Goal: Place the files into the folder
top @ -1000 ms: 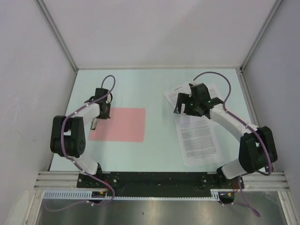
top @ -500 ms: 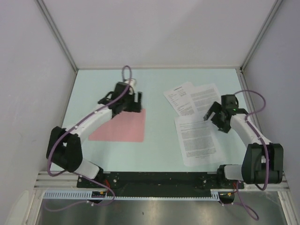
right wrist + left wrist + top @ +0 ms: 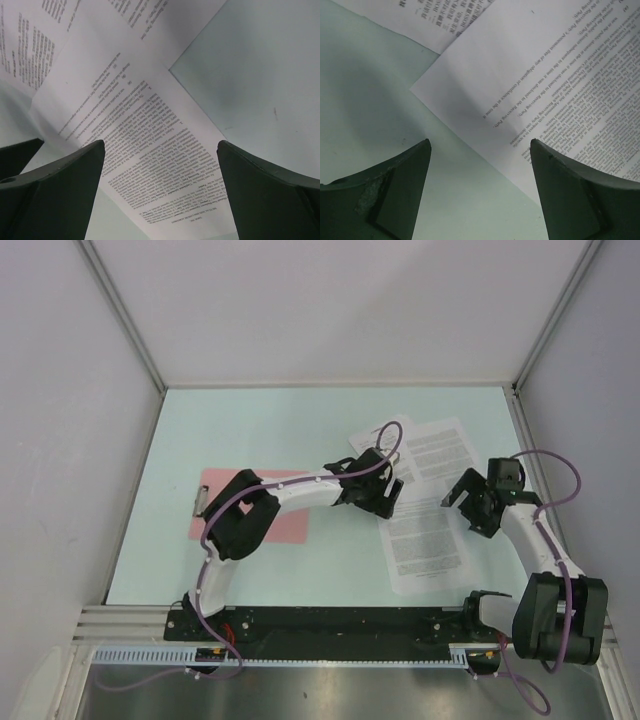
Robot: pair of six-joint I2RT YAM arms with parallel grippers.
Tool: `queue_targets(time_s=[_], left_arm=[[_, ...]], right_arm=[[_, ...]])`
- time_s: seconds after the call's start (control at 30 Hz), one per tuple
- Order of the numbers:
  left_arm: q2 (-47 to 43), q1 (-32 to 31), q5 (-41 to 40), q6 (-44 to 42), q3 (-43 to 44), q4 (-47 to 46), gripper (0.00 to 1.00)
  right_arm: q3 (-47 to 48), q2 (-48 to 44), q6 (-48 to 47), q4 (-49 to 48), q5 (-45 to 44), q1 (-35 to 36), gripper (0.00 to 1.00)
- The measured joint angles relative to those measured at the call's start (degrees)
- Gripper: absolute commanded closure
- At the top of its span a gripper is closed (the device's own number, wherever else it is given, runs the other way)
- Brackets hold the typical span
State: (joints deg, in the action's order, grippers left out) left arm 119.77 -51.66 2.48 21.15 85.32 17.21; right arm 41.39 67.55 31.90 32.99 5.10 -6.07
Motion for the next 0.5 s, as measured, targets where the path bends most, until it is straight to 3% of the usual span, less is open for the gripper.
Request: queue_targets(time_s=[0.3, 0.5], left_arm=[[0.3, 0.2, -1.8, 8.6, -0.1, -0.7, 0.17], [-0.3, 0.2, -1.2, 17.4, -3.2, -6.7, 0.18]], right_arm=[[-6.6, -1.5, 1.6, -5.3, 3.8, 3.1, 0.00], [-9.0, 0.7, 3.0, -8.6, 4.8, 3.1, 0.00]])
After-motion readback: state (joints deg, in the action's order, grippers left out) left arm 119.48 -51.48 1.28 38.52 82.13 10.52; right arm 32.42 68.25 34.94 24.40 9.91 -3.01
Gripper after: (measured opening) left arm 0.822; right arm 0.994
